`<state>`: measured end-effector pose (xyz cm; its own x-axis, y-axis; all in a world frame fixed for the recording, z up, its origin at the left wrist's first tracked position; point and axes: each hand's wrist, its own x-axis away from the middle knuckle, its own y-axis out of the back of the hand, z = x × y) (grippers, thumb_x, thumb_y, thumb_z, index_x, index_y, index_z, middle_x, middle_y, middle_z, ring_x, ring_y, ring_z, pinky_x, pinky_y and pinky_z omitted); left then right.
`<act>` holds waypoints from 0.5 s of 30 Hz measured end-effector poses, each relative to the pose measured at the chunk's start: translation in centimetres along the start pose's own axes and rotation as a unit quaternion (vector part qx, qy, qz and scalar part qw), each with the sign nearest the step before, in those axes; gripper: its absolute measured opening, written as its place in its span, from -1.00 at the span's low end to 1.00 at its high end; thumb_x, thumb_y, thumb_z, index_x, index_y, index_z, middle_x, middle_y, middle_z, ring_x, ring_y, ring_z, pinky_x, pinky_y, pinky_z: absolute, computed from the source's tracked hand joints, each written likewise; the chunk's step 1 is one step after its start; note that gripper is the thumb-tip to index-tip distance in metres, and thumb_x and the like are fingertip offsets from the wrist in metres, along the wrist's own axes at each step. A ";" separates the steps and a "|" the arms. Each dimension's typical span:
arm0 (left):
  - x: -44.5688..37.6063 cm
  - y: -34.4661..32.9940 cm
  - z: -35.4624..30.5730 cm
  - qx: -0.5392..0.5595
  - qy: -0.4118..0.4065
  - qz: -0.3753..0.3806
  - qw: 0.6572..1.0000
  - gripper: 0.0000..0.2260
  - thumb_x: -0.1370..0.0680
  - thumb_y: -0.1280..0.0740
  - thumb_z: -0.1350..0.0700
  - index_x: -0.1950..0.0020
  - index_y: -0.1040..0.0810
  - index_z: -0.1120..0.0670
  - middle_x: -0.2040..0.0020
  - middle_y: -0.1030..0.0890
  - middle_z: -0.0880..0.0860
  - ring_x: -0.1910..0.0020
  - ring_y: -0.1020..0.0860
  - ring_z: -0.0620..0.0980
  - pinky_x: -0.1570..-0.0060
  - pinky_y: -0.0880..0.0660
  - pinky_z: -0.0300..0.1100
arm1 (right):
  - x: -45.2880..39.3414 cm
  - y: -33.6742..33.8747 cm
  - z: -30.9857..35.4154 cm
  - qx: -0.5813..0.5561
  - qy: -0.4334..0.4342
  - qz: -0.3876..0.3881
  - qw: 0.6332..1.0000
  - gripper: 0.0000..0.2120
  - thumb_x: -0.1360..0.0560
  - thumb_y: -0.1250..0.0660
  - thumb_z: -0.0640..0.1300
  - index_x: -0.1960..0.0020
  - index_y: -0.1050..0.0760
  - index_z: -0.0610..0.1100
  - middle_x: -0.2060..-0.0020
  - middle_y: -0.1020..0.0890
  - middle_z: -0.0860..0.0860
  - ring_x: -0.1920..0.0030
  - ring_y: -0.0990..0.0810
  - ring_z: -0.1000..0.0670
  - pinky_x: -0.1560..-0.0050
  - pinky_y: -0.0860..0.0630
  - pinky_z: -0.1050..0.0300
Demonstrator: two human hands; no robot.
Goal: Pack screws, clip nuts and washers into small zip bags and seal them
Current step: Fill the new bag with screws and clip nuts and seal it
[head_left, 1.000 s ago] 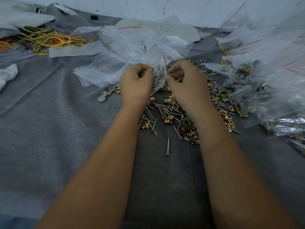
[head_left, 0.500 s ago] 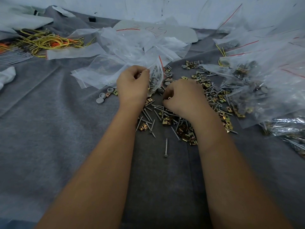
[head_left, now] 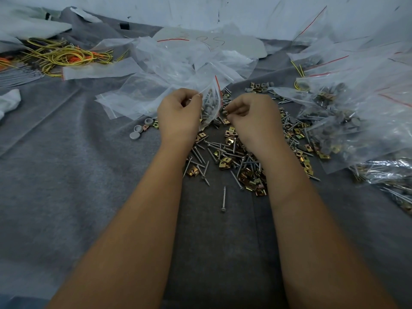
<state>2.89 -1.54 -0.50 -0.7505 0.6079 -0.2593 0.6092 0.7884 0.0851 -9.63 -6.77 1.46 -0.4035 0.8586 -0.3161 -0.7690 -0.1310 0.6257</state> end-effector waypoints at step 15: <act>-0.1 0.2 0.0 -0.028 -0.015 -0.039 0.999 -0.84 -0.55 -0.31 0.19 0.20 -0.57 -0.01 0.39 -0.49 -0.09 0.48 -0.37 -0.25 0.43 -0.31 -0.39 | 0.2 -1.3 0.2 -0.004 0.094 -0.084 0.992 -0.82 -0.46 -0.40 -0.28 0.03 -0.49 -0.05 0.01 -0.45 0.05 0.10 -0.48 0.12 0.13 -0.39 0.38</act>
<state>3.07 -1.42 -0.46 -0.7874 0.5413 -0.2951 0.5324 0.8384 0.1172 -8.59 -6.30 0.73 -0.3536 0.7614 -0.5433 -0.8372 0.0015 0.5469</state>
